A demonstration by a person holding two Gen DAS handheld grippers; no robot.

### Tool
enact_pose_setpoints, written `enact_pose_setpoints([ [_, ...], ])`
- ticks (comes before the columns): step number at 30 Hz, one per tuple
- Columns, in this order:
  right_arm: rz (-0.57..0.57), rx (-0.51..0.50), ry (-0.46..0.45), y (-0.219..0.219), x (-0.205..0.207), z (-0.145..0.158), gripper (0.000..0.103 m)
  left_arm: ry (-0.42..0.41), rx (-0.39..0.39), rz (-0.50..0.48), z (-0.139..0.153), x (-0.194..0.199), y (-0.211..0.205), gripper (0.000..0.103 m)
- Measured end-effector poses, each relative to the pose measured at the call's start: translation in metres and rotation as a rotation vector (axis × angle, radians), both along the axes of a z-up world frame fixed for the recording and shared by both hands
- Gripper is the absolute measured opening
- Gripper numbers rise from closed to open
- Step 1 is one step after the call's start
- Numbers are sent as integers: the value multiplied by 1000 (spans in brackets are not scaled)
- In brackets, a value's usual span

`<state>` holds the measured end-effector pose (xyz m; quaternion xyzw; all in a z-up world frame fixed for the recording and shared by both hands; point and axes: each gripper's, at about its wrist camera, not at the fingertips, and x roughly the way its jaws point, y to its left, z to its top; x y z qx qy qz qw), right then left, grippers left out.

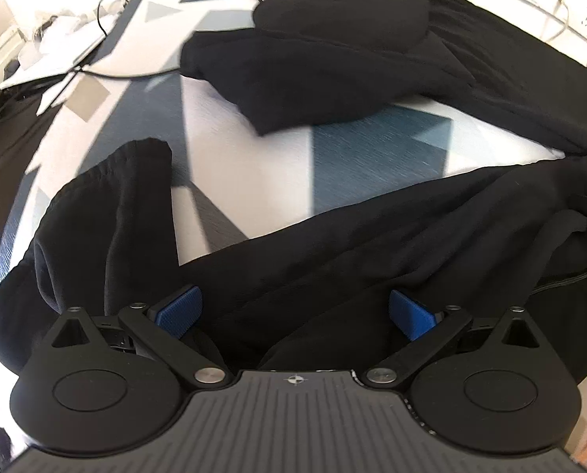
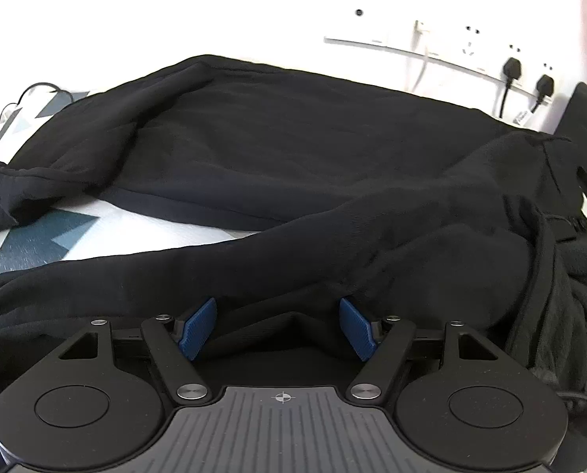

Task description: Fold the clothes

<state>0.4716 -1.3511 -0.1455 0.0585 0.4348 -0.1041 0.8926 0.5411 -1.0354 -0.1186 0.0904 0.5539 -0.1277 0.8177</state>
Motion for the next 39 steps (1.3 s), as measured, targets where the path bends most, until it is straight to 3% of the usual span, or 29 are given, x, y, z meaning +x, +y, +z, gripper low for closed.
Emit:
enact_pose_setpoints([
  [13, 16, -6, -48, -21, -31, -1, 66, 13, 14, 85, -1, -27, -28, 103],
  [19, -25, 33, -3, -25, -19, 1, 68, -13, -1, 133, 1, -36, -24, 103],
  [23, -65, 129, -6, -34, -12, 13, 72, -92, -3, 147, 26, -44, -6, 102],
  [27, -37, 185, -124, -37, -12, 48, 72, -224, 26, 136, 59, -44, 16, 102],
  [30, 6, 197, -200, -36, -4, 77, 72, -251, 45, 95, 70, -28, 28, 102],
  [32, 20, 220, -237, -35, 1, 96, 72, -220, 14, 103, 70, -9, 39, 102],
  [33, 27, 232, -251, -36, 3, 105, 72, -194, -46, 121, 70, 1, 45, 102],
  [36, 56, 219, -290, -27, 15, 125, 72, -100, -272, 203, 65, 35, 64, 102],
  [39, 71, 134, -309, -11, 27, 137, 72, 12, -495, 315, 46, 77, 79, 102],
])
